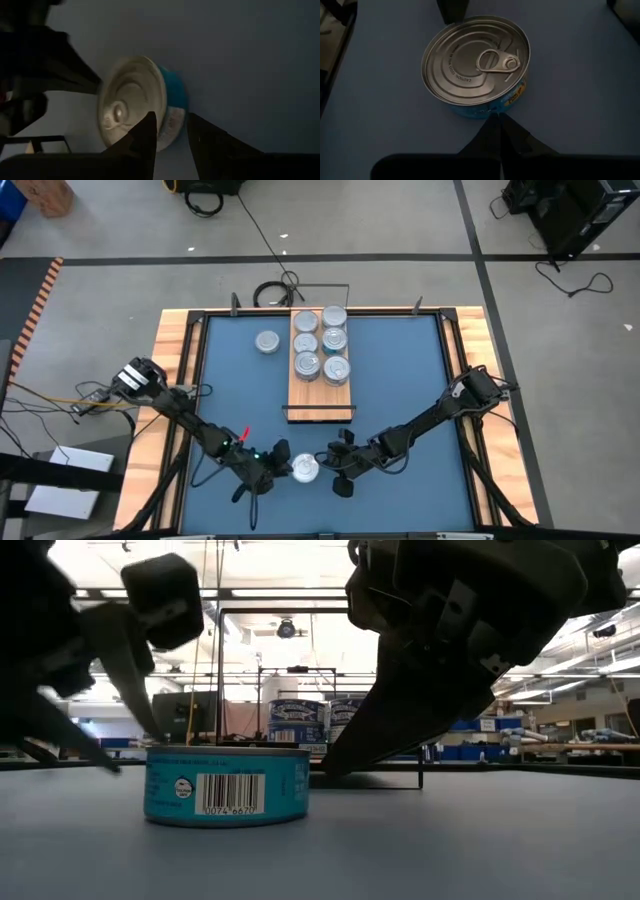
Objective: Stack canned seafood by type on shelf
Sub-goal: Stack the yellow blue tuna can on top of the other yellow blue tuna can on the shelf
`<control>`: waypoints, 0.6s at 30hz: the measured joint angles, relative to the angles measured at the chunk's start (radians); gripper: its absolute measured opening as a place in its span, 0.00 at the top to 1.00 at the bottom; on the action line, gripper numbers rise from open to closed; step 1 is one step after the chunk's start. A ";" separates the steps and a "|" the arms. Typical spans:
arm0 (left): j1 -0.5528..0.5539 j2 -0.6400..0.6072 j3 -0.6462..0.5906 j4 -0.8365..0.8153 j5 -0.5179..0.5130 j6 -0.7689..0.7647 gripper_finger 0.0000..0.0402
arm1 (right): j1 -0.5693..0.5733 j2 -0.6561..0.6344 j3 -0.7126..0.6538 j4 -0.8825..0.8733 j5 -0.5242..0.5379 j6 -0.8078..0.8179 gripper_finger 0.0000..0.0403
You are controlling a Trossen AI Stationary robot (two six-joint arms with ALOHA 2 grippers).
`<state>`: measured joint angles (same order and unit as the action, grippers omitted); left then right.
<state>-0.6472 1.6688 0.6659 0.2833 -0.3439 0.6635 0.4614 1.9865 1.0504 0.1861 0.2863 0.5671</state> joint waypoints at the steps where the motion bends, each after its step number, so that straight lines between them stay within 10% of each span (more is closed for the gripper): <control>1: 0.000 0.012 0.000 0.002 -0.003 0.013 0.72 | 0.000 0.000 0.000 0.000 0.000 0.000 1.00; 18: 0.017 0.054 0.047 -0.026 -0.079 0.014 0.86 | 0.001 0.000 -0.001 0.007 0.000 -0.002 0.99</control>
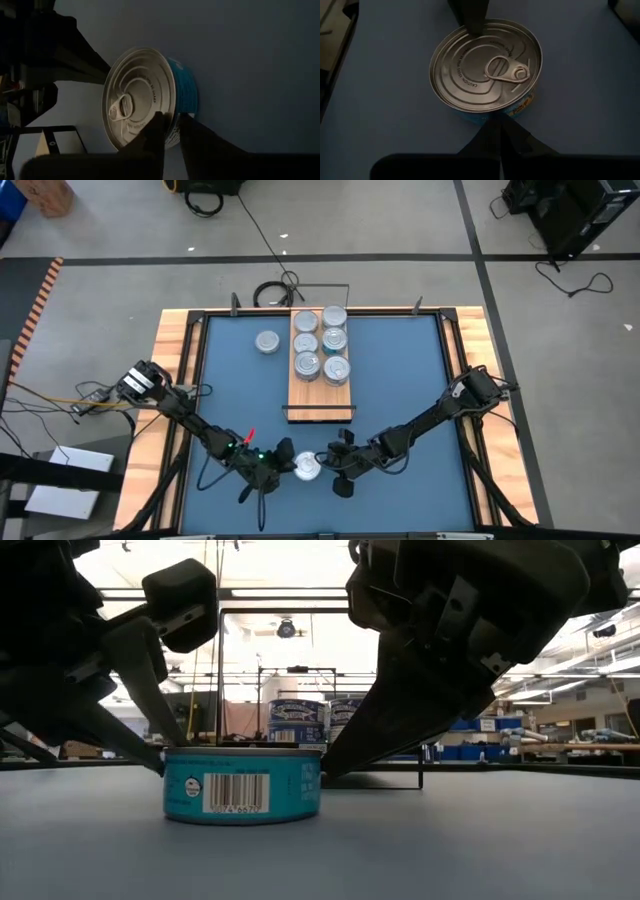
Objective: Stack canned seafood by type on shelf
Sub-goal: Stack the yellow blue tuna can on top of the other yellow blue tuna can on the shelf
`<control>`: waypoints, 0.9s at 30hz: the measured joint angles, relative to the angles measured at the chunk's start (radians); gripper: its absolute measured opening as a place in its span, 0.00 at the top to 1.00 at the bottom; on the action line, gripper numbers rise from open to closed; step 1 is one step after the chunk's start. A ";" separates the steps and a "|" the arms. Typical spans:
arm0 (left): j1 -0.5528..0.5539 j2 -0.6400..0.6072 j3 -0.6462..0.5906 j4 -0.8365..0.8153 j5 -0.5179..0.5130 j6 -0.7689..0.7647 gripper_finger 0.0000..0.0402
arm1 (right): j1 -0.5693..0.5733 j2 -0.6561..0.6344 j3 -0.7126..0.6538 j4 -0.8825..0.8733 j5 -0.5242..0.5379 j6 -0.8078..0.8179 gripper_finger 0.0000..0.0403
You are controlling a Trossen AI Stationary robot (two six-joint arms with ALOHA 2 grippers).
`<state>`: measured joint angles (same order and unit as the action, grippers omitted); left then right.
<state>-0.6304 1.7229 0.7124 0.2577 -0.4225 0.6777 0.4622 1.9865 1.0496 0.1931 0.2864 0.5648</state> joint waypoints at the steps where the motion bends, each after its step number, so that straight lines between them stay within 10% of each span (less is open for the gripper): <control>1: 0.000 0.000 0.000 0.000 0.000 0.001 0.89 | 0.000 0.000 0.000 0.000 0.001 0.000 0.99; 11: 0.003 -0.008 0.027 -0.056 -0.038 -0.083 0.99 | 0.048 -0.064 0.000 -0.066 -0.013 -0.051 0.87; 27: 0.033 -0.078 0.185 -0.242 0.021 -0.315 1.00 | 0.197 -0.106 0.161 -0.285 0.442 -0.497 0.47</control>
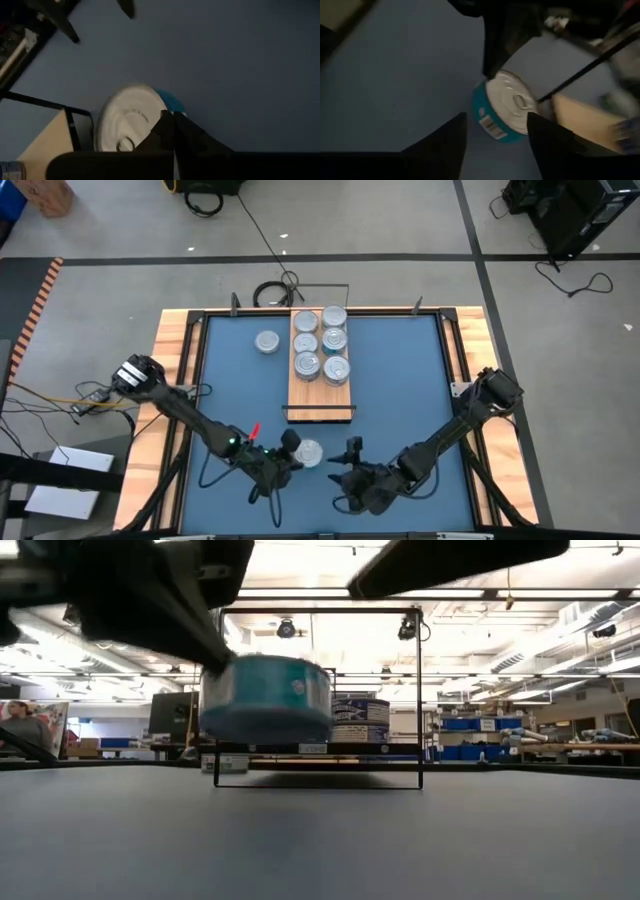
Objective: Stack canned seafood by type on shelf
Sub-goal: Stack the yellow blue tuna can on top of the other yellow blue tuna can on the shelf
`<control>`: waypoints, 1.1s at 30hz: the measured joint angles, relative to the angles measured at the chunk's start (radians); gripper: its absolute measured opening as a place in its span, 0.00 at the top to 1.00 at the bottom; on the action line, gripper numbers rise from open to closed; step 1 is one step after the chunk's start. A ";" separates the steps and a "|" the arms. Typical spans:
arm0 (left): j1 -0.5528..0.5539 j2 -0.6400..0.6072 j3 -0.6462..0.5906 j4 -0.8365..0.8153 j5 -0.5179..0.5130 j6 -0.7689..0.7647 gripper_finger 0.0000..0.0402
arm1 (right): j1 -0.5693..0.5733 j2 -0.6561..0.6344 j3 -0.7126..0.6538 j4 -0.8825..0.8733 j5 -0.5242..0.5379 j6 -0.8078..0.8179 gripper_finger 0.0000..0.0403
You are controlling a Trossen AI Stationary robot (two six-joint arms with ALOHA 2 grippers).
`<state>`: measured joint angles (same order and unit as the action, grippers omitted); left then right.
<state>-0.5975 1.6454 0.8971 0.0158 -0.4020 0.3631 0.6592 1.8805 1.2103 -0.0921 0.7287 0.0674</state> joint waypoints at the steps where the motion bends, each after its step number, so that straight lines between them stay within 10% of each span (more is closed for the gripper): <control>1: 0.005 -0.009 0.003 0.004 0.006 -0.008 1.00 | 0.004 0.000 0.005 0.001 0.017 -0.035 0.45; 15: 0.061 -0.117 0.004 0.055 0.062 -0.084 1.00 | 0.007 0.096 0.084 -0.011 0.245 -0.306 0.35; 33: 0.078 -0.125 0.003 -0.023 0.116 -0.220 0.97 | -0.012 0.156 0.111 0.002 0.226 -0.131 0.34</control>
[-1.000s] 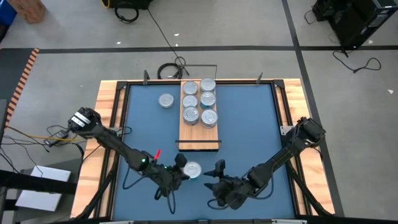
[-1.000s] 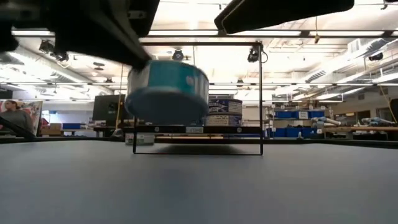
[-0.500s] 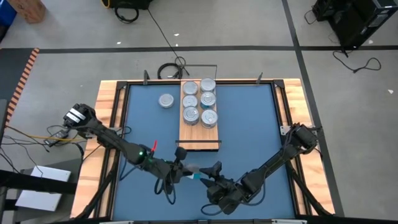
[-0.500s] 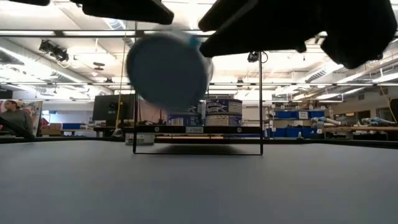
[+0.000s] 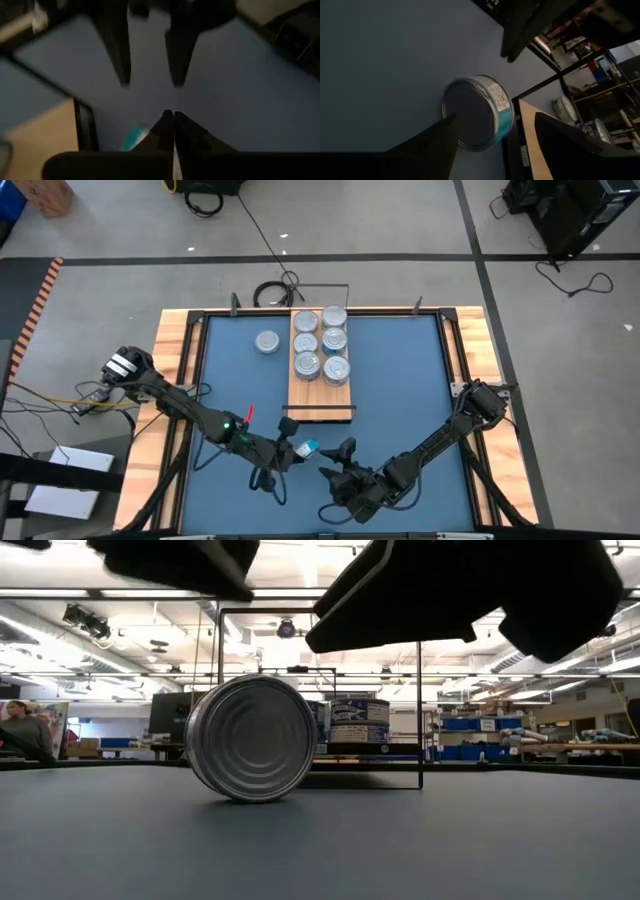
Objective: Stack canned seafood by type on shelf
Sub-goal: Stack the yellow blue tuna can on top of the other yellow blue tuna can on the shelf
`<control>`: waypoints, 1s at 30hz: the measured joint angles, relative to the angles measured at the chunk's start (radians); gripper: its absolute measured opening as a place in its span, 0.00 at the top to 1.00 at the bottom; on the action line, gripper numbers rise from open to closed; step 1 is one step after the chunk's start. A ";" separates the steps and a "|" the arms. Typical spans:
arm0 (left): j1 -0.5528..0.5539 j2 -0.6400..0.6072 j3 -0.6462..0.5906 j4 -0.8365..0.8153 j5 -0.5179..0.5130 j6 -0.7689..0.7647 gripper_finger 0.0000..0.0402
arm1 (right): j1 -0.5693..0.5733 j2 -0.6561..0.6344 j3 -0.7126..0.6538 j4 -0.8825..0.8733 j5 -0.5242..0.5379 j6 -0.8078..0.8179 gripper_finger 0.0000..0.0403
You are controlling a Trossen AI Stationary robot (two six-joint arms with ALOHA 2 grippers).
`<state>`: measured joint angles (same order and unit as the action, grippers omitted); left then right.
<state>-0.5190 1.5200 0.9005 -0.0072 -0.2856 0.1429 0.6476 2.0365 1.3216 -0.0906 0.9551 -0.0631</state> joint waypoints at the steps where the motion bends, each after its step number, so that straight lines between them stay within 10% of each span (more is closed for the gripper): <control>1: 0.000 0.000 0.000 -0.024 -0.006 -0.026 0.95 | -0.001 0.000 0.000 -0.001 -0.003 0.001 0.34; 18: -0.079 0.011 -0.001 -0.102 -0.206 -0.504 0.45 | -0.001 0.000 0.000 -0.021 -0.015 0.071 0.36; 30: -0.075 0.073 -0.001 -0.125 -0.307 -0.666 0.30 | -0.001 0.000 0.000 -0.033 -0.015 0.097 0.36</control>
<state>-0.5938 1.5929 0.8993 -0.1322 -0.5927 -0.5229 0.6464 2.0361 1.3212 -0.1238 0.9398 0.0341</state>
